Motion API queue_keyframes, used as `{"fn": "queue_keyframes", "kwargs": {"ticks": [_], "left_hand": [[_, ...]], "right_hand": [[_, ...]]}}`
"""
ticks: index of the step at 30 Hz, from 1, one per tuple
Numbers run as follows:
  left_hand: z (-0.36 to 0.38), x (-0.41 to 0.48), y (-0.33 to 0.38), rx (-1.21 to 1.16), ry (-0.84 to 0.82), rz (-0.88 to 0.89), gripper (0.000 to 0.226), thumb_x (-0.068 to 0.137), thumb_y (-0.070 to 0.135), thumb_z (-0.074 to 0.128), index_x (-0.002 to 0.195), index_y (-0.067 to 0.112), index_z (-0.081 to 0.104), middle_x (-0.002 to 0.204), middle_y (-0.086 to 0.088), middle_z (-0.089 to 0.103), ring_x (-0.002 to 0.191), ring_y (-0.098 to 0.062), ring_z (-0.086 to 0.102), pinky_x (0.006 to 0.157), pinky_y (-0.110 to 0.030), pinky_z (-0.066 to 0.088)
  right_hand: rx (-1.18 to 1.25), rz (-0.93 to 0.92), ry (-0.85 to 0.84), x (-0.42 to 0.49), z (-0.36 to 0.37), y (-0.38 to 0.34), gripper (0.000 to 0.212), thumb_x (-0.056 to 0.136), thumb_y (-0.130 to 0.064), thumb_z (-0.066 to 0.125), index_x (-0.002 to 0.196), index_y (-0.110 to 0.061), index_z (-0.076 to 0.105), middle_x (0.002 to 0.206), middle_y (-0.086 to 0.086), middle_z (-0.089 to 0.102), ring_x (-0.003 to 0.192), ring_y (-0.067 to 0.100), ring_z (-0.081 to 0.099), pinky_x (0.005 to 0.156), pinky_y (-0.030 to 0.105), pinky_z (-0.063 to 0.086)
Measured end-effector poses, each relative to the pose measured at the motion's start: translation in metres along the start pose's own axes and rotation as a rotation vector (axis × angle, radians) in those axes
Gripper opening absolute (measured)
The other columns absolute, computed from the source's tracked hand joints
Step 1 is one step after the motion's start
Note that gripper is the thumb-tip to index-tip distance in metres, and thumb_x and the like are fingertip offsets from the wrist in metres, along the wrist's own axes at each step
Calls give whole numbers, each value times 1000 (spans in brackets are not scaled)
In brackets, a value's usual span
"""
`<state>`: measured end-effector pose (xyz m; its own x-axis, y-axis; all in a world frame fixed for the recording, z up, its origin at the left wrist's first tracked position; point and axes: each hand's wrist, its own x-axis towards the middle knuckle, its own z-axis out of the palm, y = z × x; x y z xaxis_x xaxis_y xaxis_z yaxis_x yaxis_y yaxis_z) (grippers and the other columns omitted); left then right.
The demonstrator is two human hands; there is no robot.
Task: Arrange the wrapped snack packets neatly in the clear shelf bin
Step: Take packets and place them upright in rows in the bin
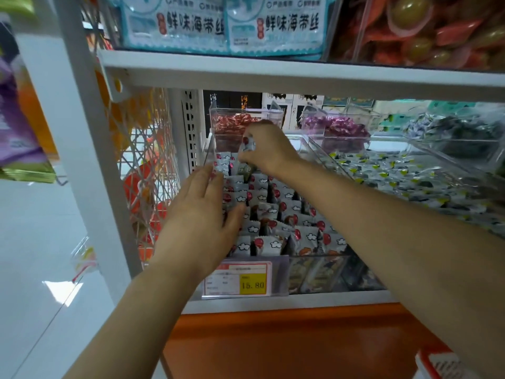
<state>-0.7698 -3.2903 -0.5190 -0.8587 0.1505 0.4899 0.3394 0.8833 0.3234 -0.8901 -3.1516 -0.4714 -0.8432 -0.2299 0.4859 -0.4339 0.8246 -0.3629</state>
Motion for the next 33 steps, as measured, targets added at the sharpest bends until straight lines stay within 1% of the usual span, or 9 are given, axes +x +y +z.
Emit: {"fn": "queue_keyframes", "kwargs": {"ticks": [3, 6, 8, 12, 16, 20, 28, 31, 33], "left_hand": [[1, 1, 0, -40, 6, 0, 65, 94, 43, 43, 146, 10, 25, 156, -6, 18, 144, -20, 11, 113, -28, 10], [2, 1, 0, -74, 4, -10, 66, 94, 43, 43, 147, 10, 24, 156, -5, 16, 144, -19, 10, 113, -28, 10], [2, 1, -1, -96, 2, -14, 66, 94, 43, 43, 148, 11, 22, 157, -3, 14, 144, -17, 8, 113, -27, 10], [2, 1, -1, -115, 2, -9, 66, 94, 43, 43, 148, 11, 21, 156, -2, 14, 144, -17, 7, 113, -25, 9], [2, 2, -1, -100, 15, 9, 66, 94, 42, 45, 147, 10, 23, 156, -2, 14, 144, -15, 3, 110, -21, 4], [4, 3, -2, -96, 27, 22, 66, 93, 42, 45, 147, 11, 22, 156, -1, 15, 144, -13, 2, 105, -17, -1], [2, 1, -2, -150, 38, -3, 62, 92, 40, 48, 145, 13, 29, 154, 0, 20, 143, -14, 10, 110, -23, 8], [0, 0, -1, -144, 72, -21, 57, 93, 38, 49, 142, 14, 35, 152, 0, 26, 143, -15, 14, 117, -36, 14], [-4, -1, 1, -92, 129, -10, 53, 92, 36, 49, 139, 14, 41, 150, -2, 33, 143, -17, 16, 117, -42, 14]], "right_hand": [[-51, 37, -112, 5, 10, 1, 25, 84, -23, 67, 103, -7, 62, 103, 7, 63, 97, 23, 59, 86, 37, 48], [-229, -8, -359, 7, 16, 4, 20, 92, -30, 55, 103, -19, 67, 113, 2, 63, 117, 24, 49, 103, 49, 35], [-205, -15, -363, 13, 15, 7, 20, 95, -25, 49, 106, -22, 66, 118, 1, 63, 118, 23, 49, 105, 49, 33], [94, 124, -166, 30, 10, 17, 15, 91, -8, 49, 94, -17, 61, 102, 5, 66, 85, 17, 61, 74, 30, 49], [-195, 44, -182, 44, 26, 23, 15, 89, -20, 55, 97, -15, 66, 110, 5, 62, 106, 22, 56, 92, 38, 48], [-398, 13, -189, 47, 40, 21, 10, 84, -28, 66, 87, -18, 67, 106, 1, 63, 111, 22, 43, 88, 39, 44], [310, 179, 157, 28, -4, 7, 5, 89, -13, 61, 88, -9, 58, 97, 8, 63, 91, 23, 62, 82, 33, 54], [346, 162, 403, -2, -28, 5, 4, 90, -9, 59, 88, -6, 60, 95, 7, 64, 81, 13, 57, 72, 18, 47], [435, 226, 459, -28, -44, 4, 4, 90, -8, 58, 87, -10, 58, 89, -2, 61, 77, 6, 56, 70, 19, 50]]}}
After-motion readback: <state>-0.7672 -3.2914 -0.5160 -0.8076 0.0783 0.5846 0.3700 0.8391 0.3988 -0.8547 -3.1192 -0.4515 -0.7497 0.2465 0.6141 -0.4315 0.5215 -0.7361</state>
